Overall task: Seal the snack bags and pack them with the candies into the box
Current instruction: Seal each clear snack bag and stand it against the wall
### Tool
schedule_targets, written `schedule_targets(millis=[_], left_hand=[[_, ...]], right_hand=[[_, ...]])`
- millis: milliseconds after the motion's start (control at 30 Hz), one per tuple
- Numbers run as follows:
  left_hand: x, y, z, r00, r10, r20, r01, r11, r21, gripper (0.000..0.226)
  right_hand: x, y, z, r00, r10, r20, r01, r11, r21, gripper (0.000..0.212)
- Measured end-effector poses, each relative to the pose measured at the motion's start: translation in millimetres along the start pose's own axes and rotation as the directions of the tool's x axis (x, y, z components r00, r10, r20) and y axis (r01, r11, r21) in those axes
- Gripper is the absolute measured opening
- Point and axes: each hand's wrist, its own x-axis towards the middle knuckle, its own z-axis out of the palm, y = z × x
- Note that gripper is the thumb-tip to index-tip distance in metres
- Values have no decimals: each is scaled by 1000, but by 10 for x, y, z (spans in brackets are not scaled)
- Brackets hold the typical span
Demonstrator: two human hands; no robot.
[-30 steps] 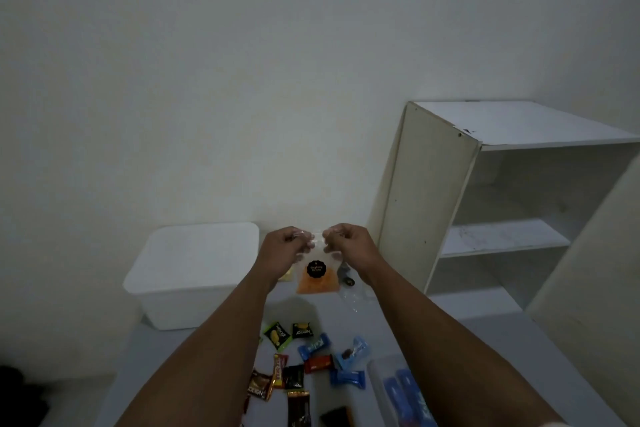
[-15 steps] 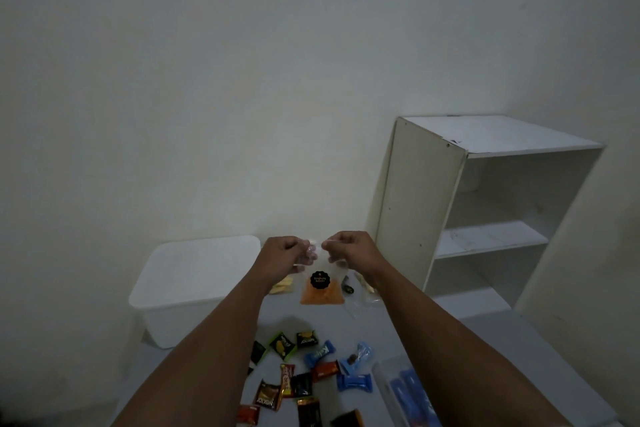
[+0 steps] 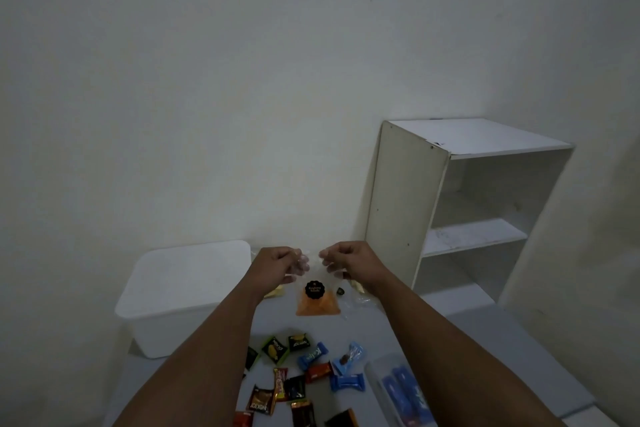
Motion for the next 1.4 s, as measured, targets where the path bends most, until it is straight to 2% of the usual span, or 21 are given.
schedule_targets(millis=[133,267,400,633,833,967,1100,1200,1267,1400], left_hand=[[58,-62,73,999,-12,39,11,1000,22,31],[211,-151,113,999,-40,-24,39,998,-59,29],[407,-324,86,987,-153,-48,145,979,-143,26],[815,-1066,107,924,-381,-37,376,922,-91,19],[1379,-1647,208,851,-523,-50,515,850,-113,12],[1855,-1914,233,870,-479,-114,481,877,-12,18],[2357,-2231,255,840,-467,-276,507,857,91,14],[2615,-2435,322,821,-412,-395,520,826,218,26],[2719,-2554,366,796,-405,-449,549,797,253,31],[2857,-2689,432,757,-398,-518,570,789,227,23]], right_hand=[[-47,126,-35,998,-12,-64,13,1000,14,24],[50,277,-81,995,82,-51,-78,995,69,21],[196,507,-85,977,197,77,-197,980,-15,14],[753,1139,29,936,349,54,-353,926,132,12],[1515,1635,109,910,406,79,-414,892,179,10],[2095,1996,242,914,405,35,-406,908,106,14],[2654,2252,383,928,372,24,-372,927,38,19],[2925,2429,440,924,383,18,-383,924,5,22],[3025,2536,466,920,392,11,-392,920,16,20],[3204,2672,529,918,396,7,-396,917,56,21]])
